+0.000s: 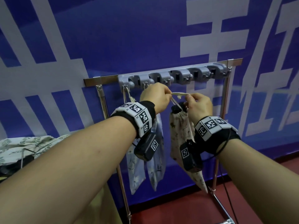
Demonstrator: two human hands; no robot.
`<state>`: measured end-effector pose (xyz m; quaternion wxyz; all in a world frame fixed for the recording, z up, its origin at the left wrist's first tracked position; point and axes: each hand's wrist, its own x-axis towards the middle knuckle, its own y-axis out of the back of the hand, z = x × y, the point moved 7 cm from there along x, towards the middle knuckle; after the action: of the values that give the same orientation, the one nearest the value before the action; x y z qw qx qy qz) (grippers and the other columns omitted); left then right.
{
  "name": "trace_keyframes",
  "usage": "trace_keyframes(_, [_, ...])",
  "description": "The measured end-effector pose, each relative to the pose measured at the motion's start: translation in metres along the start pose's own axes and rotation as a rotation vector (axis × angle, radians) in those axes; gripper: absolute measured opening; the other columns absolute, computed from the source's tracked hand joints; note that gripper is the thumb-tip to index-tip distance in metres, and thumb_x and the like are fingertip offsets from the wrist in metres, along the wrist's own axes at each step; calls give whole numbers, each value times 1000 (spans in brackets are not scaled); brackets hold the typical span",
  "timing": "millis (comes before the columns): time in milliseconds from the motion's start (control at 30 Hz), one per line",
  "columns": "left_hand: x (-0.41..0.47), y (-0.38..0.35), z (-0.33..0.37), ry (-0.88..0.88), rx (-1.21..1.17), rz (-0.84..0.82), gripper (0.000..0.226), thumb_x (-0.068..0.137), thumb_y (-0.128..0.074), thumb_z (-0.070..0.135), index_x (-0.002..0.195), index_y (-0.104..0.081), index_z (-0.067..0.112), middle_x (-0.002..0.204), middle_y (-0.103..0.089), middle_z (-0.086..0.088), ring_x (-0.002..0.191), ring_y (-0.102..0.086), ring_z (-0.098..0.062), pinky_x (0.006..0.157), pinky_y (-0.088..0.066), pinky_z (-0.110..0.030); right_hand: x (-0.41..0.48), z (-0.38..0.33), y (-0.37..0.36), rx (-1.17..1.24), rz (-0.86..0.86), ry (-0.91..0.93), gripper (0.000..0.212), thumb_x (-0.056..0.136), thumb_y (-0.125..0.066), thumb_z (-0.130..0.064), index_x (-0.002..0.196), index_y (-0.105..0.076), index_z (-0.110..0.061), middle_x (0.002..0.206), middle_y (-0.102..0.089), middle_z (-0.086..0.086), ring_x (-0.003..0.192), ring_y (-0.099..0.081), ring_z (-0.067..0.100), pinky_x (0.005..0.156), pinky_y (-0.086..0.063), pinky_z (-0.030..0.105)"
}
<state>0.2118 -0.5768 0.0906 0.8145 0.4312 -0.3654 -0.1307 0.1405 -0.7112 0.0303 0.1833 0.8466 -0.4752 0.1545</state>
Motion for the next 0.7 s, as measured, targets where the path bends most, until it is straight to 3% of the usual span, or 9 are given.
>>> trace_keyframes(133, [19, 14, -7, 38, 89, 144, 22, 97, -54, 41, 98, -74, 31, 97, -64, 10, 119, -43, -21, 101, -25, -42, 21, -17, -10, -34, -14, 50, 26, 94, -52, -28, 89, -71, -11, 85, -70, 13, 87, -64, 30, 78, -51, 42])
trace_keyframes(333, [43, 23, -22, 130, 54, 252, 21, 95, -54, 43, 98, -73, 32, 126, -50, 8, 125, -35, -21, 107, -27, -38, 52, -31, -34, -48, -15, 64, 33, 83, -49, -43, 87, -71, -19, 83, -72, 8, 84, -68, 31, 80, -55, 46])
trace_keyframes(533, [60, 7, -38, 206, 57, 219, 17, 92, -58, 45, 90, -73, 35, 136, -42, 8, 131, -30, -22, 116, -16, -47, 67, -19, -48, -146, -20, 22, 26, 90, -52, -36, 89, -72, -18, 82, -72, 9, 83, -68, 32, 79, -56, 43])
trace_keyframes(700, [64, -4, -36, 68, 242, 120, 14, 91, -63, 36, 94, -75, 31, 135, -46, 6, 132, -29, -24, 116, -18, -49, 59, 5, -69, -158, -141, -24, 32, 88, -54, -30, 60, -61, -16, 76, -69, 14, 78, -68, 36, 73, -56, 50])
